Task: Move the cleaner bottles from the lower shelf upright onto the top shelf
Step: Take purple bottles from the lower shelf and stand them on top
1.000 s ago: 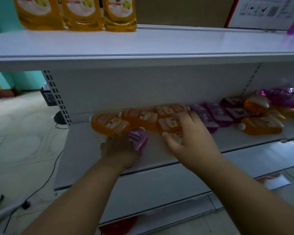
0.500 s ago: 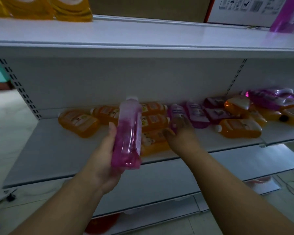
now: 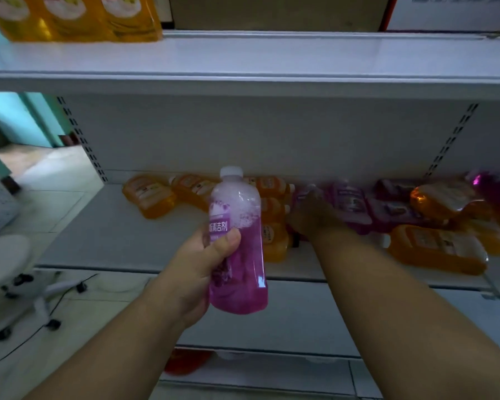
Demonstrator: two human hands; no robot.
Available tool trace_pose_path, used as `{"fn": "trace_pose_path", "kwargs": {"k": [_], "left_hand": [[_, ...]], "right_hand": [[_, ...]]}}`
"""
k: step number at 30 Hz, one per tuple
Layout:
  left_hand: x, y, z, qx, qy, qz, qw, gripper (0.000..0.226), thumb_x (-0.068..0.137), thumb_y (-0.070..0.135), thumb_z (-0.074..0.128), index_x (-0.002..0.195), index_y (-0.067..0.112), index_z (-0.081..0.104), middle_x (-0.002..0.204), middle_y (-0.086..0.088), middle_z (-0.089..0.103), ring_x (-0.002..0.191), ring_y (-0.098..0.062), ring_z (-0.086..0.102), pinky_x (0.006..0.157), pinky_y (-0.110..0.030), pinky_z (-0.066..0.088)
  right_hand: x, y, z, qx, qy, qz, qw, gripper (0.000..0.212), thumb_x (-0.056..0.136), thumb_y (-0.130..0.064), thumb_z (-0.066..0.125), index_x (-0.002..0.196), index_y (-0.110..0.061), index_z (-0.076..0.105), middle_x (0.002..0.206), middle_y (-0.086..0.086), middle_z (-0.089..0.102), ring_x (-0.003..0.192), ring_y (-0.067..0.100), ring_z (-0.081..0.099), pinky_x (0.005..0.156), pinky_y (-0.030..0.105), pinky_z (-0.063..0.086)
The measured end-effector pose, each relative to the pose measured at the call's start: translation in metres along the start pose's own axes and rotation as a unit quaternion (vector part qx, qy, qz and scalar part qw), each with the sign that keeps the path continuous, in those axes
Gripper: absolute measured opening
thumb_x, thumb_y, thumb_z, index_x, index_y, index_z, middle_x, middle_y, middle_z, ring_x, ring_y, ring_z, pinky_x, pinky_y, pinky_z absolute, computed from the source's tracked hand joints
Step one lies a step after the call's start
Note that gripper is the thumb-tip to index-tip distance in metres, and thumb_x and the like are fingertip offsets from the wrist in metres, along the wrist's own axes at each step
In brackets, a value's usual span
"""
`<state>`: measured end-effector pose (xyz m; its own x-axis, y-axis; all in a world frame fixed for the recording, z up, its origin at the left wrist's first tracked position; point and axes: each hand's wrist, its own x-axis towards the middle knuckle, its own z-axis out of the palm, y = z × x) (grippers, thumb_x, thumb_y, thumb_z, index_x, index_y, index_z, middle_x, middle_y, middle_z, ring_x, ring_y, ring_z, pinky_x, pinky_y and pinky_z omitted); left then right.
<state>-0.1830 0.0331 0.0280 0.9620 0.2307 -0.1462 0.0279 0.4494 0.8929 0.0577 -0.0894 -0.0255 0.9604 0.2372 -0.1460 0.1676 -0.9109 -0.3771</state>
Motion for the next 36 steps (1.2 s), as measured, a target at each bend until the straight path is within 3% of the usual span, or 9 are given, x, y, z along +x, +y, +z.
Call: {"fn": "trace_pose_path", "kwargs": {"k": [3, 6, 9, 12, 15, 17, 22, 30, 36], "left_hand": [[-0.005, 0.001, 0.007, 0.007, 0.002, 0.015, 1.0, 0.095, 0.037, 0.05, 0.098, 0.115, 0.01, 0.061, 0.087, -0.007, 0.073, 0.075, -0.021, 0.072, 0.061, -0.034, 0.058], [-0.008, 0.005, 0.011, 0.017, 0.008, 0.029, 0.999, 0.097, 0.037, 0.049, 0.098, 0.117, 0.009, 0.06, 0.088, -0.008, 0.073, 0.077, -0.022, 0.072, 0.061, -0.034, 0.057], [-0.01, 0.01, 0.011, 0.032, 0.009, 0.035, 0.999, 0.101, 0.036, 0.05, 0.098, 0.12, 0.01, 0.059, 0.092, -0.009, 0.074, 0.081, -0.024, 0.073, 0.063, -0.034, 0.058], [-0.01, 0.014, 0.009, 0.048, -0.007, 0.048, 0.998, 0.1, 0.038, 0.051, 0.097, 0.121, 0.011, 0.059, 0.094, -0.008, 0.075, 0.084, -0.023, 0.073, 0.065, -0.033, 0.057], [-0.008, 0.017, 0.007, 0.057, -0.05, 0.052, 0.996, 0.097, 0.04, 0.05, 0.097, 0.122, 0.012, 0.061, 0.101, -0.01, 0.074, 0.09, -0.026, 0.072, 0.07, -0.035, 0.057], [-0.006, 0.016, 0.007, 0.071, -0.087, 0.038, 0.993, 0.098, 0.042, 0.051, 0.096, 0.125, 0.011, 0.06, 0.109, -0.016, 0.073, 0.097, -0.032, 0.071, 0.075, -0.041, 0.056], [-0.003, -0.005, 0.014, 0.08, -0.182, 0.033, 0.98, 0.083, 0.053, 0.041, 0.086, 0.122, 0.004, 0.058, 0.092, -0.009, 0.071, 0.079, -0.023, 0.069, 0.064, -0.033, 0.055], [-0.037, -0.039, 0.103, 0.091, -0.323, -0.008, 0.942, 0.077, 0.058, 0.042, 0.081, 0.123, 0.008, 0.056, 0.088, -0.006, 0.072, 0.078, -0.021, 0.071, 0.063, -0.032, 0.056], [-0.068, -0.065, 0.229, 0.071, -0.414, 0.0, 0.908, 0.091, 0.054, 0.051, 0.092, 0.12, 0.002, 0.054, 0.084, -0.006, 0.068, 0.072, -0.021, 0.069, 0.061, -0.032, 0.055]], "right_hand": [[0.006, 0.006, -0.009, 0.069, -0.009, 0.008, 0.998, 0.081, 0.074, -0.049, 0.073, 0.137, -0.01, 0.04, 0.125, 0.015, 0.052, 0.117, 0.039, 0.053, 0.086, 0.04, 0.045], [0.008, 0.004, -0.019, 0.104, -0.075, 0.009, 0.992, 0.101, 0.077, -0.059, 0.068, 0.15, -0.006, 0.024, 0.152, 0.014, 0.035, 0.14, 0.036, 0.031, 0.11, 0.044, 0.031], [-0.004, 0.01, -0.031, 0.231, -0.042, 0.047, 0.971, 0.107, 0.069, -0.037, 0.085, 0.15, -0.008, 0.021, 0.149, 0.016, 0.038, 0.133, 0.035, 0.04, 0.103, 0.039, 0.037], [-0.033, 0.015, -0.042, 0.3, -0.003, 0.043, 0.953, 0.108, 0.072, -0.038, 0.084, 0.153, -0.004, 0.02, 0.151, 0.014, 0.038, 0.136, 0.032, 0.038, 0.107, 0.036, 0.034], [-0.085, 0.018, -0.048, 0.419, 0.096, 0.031, 0.902, 0.062, 0.073, -0.029, 0.084, 0.126, -0.013, 0.057, 0.124, 0.012, 0.063, 0.107, 0.025, 0.062, 0.086, 0.033, 0.052], [-0.125, 0.025, -0.044, 0.507, 0.128, 0.018, 0.852, 0.042, 0.072, -0.015, 0.085, 0.109, -0.018, 0.063, 0.104, 0.009, 0.071, 0.091, 0.023, 0.069, 0.072, 0.033, 0.057], [-0.199, 0.049, -0.017, 0.638, 0.192, 0.013, 0.746, 0.064, 0.071, -0.01, 0.085, 0.126, -0.017, 0.052, 0.11, 0.008, 0.069, 0.095, 0.025, 0.071, 0.078, 0.044, 0.06], [-0.303, 0.13, -0.037, 0.65, 0.323, 0.039, 0.687, 0.066, 0.073, -0.031, 0.084, 0.131, -0.024, 0.053, 0.113, 0.005, 0.071, 0.1, 0.021, 0.07, 0.077, 0.037, 0.058], [-0.357, 0.225, -0.109, 0.655, 0.39, -0.001, 0.646, 0.1, 0.059, -0.011, 0.09, 0.142, -0.035, 0.04, 0.118, 0.008, 0.067, 0.102, 0.026, 0.07, 0.074, 0.043, 0.059]]}}
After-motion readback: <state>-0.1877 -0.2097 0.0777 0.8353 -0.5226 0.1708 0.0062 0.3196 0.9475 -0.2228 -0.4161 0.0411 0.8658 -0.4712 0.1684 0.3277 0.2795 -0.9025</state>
